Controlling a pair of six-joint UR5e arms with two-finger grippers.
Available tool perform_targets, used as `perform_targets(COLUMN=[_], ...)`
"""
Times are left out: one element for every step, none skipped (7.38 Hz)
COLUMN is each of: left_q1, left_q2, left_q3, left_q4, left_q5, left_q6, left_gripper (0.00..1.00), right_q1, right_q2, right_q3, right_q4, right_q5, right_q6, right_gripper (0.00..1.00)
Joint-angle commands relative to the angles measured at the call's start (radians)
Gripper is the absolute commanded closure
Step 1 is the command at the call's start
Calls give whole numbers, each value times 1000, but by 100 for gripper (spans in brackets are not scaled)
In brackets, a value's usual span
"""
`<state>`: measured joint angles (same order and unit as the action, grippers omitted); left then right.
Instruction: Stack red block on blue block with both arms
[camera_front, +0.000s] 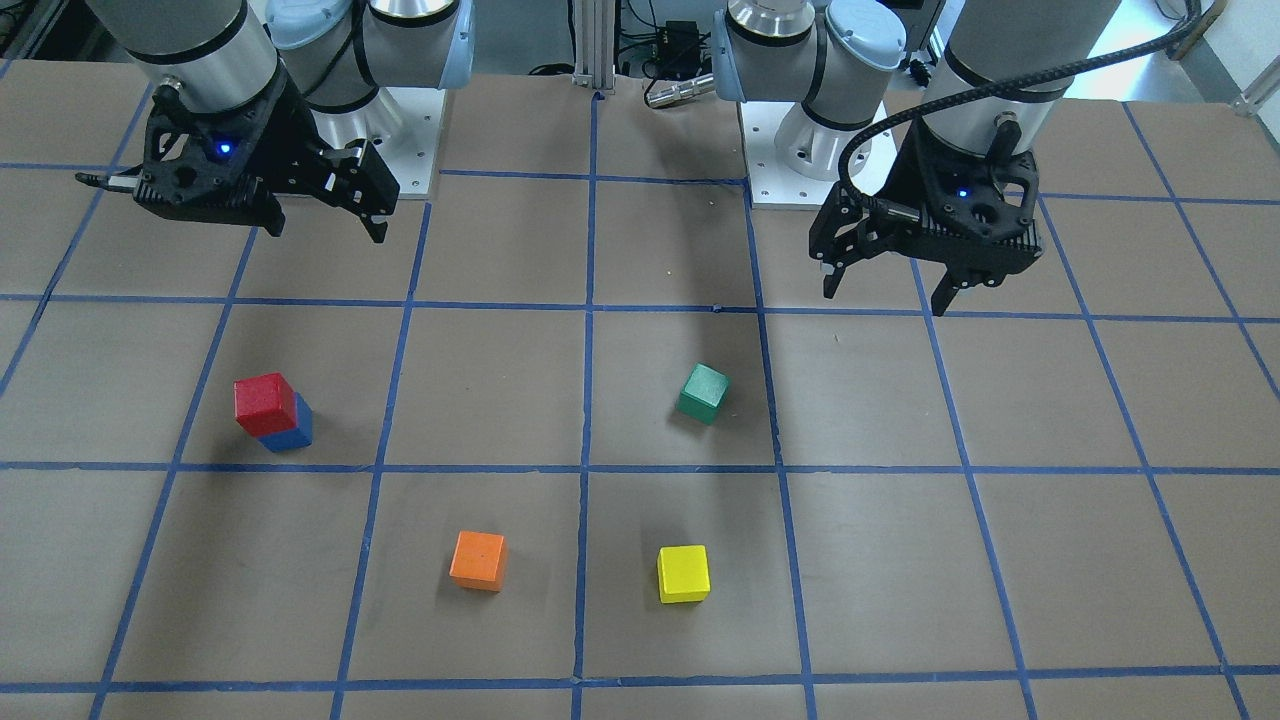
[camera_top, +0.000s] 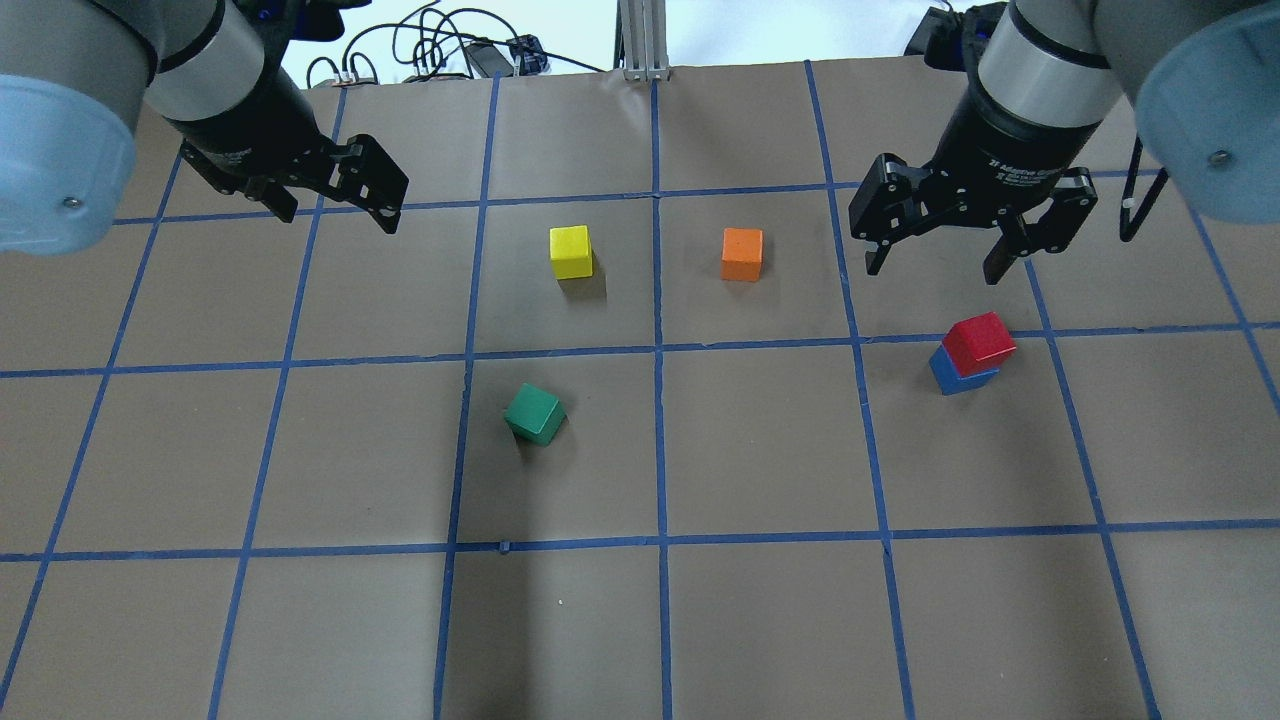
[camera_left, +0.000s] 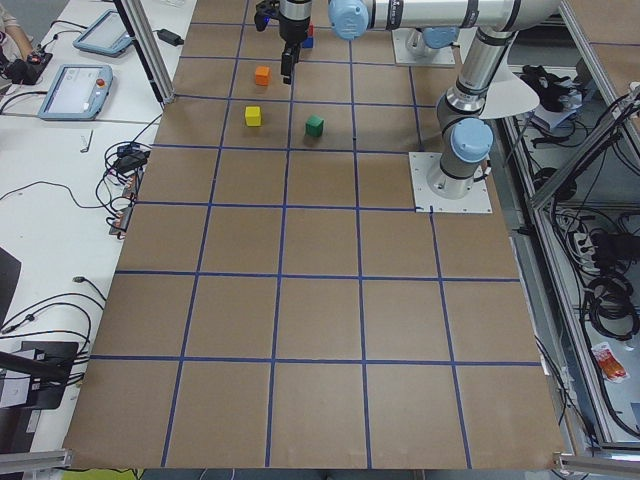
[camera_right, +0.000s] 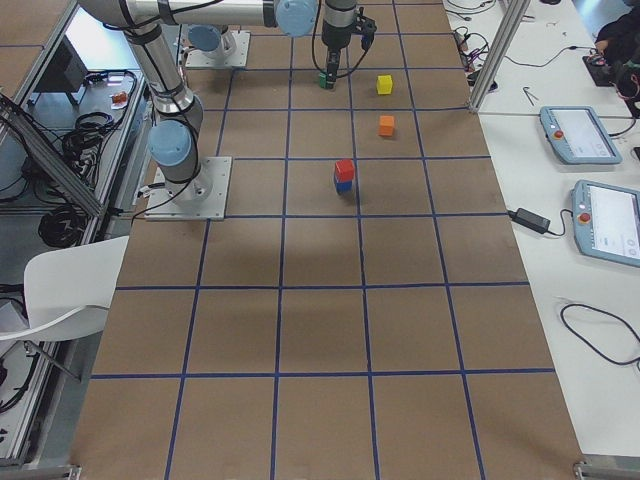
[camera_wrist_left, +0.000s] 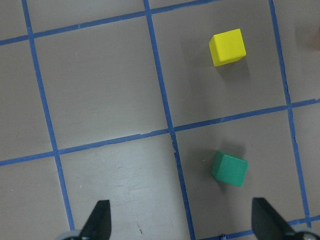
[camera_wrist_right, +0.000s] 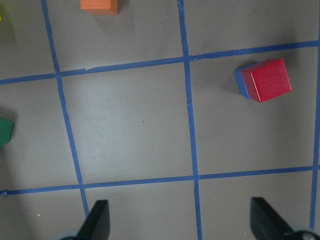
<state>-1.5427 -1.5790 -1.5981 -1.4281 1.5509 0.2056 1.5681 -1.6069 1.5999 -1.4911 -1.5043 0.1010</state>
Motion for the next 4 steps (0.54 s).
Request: perform_targets(left_q1=[0,0,0,0], left_q2=[-1,-1,-1,-1], left_q3=[0,-2,-2,-2], left_q4=[2,2,0,2], left_q5=[0,0,0,0], left_q6=[0,0,0,0], left_gripper=[0,0,0,0], right_q1=[-11,-28,-37,-34], right_q2=[-2,-2,-4,-4], right_q3=[-15,-14,-14,-12], right_q4=[20,25,28,26], right_q5=[-10,-10,-7,-5], right_q6=[0,0,0,2], right_gripper=[0,0,0,0])
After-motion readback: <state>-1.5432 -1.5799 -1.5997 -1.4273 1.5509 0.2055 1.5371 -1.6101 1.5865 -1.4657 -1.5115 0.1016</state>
